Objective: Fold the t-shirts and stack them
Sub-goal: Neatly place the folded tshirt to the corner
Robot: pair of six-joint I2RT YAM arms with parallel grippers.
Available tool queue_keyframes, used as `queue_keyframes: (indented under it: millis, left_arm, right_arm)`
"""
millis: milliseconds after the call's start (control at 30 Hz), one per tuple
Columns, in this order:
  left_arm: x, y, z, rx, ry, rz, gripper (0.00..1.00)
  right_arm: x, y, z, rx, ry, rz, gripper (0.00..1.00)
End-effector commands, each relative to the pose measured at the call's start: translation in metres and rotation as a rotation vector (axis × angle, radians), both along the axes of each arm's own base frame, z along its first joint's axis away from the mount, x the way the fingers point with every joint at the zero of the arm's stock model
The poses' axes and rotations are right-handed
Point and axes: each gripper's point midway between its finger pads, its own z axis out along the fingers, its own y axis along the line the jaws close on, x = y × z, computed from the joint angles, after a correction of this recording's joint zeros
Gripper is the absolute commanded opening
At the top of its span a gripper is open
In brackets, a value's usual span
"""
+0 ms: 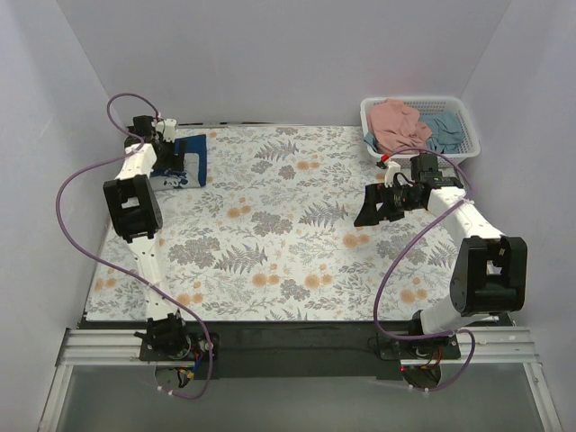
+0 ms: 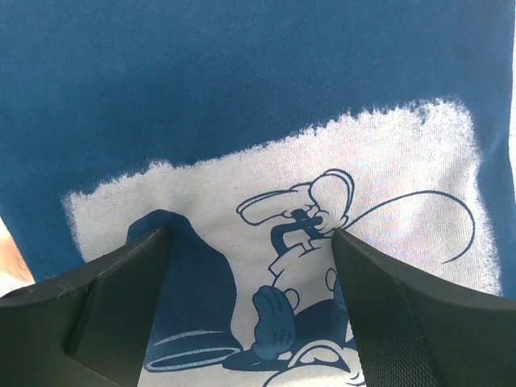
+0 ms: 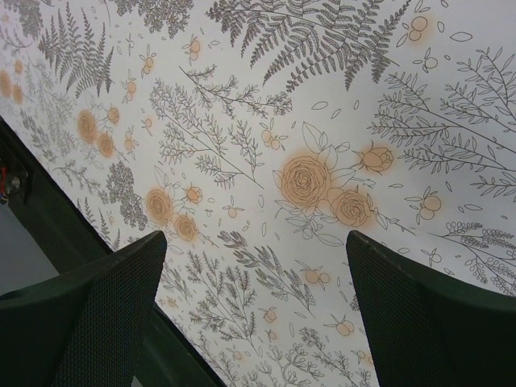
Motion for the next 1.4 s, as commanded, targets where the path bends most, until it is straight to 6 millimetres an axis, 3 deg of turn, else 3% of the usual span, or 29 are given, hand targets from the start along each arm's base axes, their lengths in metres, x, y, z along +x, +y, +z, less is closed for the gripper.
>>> queue_keyframes:
  millis: [0,133,267,333,367,400,433,467,500,533,567,667,700,833,1067,1300,1367]
  left_arm:
    - [-0.048,0.017,-0.075,0.036,0.257,-0.011,0.80]
    - [-0.022,0.019,-0.020,0.047,0.112,-0.054,0.84]
    - [-0.003,0.035,0.075,0.046,-0.064,-0.064,0.86]
    - [-0.008,0.037,0.105,0.037,-0.098,-0.047,0.85]
    - [-0.016,0.035,0.105,0.017,-0.088,-0.044,0.85]
    - [-0.021,0.032,0.135,0.018,-0.138,-0.039,0.85]
    - [-0.027,0.027,0.141,-0.004,-0.147,-0.022,0.85]
    - [-0.044,0.014,0.127,-0.056,-0.107,-0.034,0.84]
    - [-0.053,0.008,0.148,-0.065,-0.144,-0.036,0.84]
    - [-0.063,0.002,0.146,-0.099,-0.129,-0.028,0.83]
    - [-0.080,-0.006,0.126,-0.135,-0.072,-0.023,0.82]
    - [-0.102,-0.011,0.117,-0.160,-0.035,0.031,0.78]
    - [-0.112,-0.013,0.102,-0.171,-0.005,0.053,0.77]
    - [-0.126,-0.027,0.089,-0.259,0.023,0.089,0.72]
    - [-0.132,-0.027,0.046,-0.270,0.088,0.159,0.52]
    - [-0.120,-0.021,0.007,-0.215,0.105,0.209,0.53]
    - [-0.111,-0.020,0.004,-0.218,0.095,0.212,0.54]
  right_arm:
    - [0.000,0.002,0.003,0.013,-0.007,0.017,0.98]
    - [0.001,0.003,0.010,0.021,-0.022,0.021,0.98]
    - [0.001,0.004,0.018,0.034,-0.039,0.023,0.98]
    - [0.000,0.005,0.023,0.041,-0.056,0.028,0.98]
    - [-0.002,0.005,0.026,0.043,-0.067,0.028,0.98]
    - [-0.003,0.006,0.027,0.046,-0.072,0.031,0.98]
    - [-0.003,0.006,0.029,0.045,-0.079,0.032,0.98]
    - [-0.004,0.005,0.031,0.044,-0.085,0.030,0.98]
    - [-0.005,0.005,0.031,0.043,-0.089,0.031,0.98]
    - [-0.005,0.004,0.033,0.043,-0.090,0.028,0.98]
    - [-0.006,0.005,0.035,0.047,-0.097,0.032,0.98]
    - [-0.008,0.005,0.038,0.050,-0.108,0.032,0.98]
    - [-0.009,0.005,0.038,0.050,-0.107,0.032,0.98]
    - [-0.010,0.006,0.039,0.053,-0.112,0.033,0.98]
    - [-0.012,0.004,0.037,0.046,-0.112,0.028,0.98]
    - [-0.011,0.003,0.033,0.040,-0.102,0.026,0.98]
    - [-0.011,0.003,0.032,0.039,-0.096,0.025,0.98]
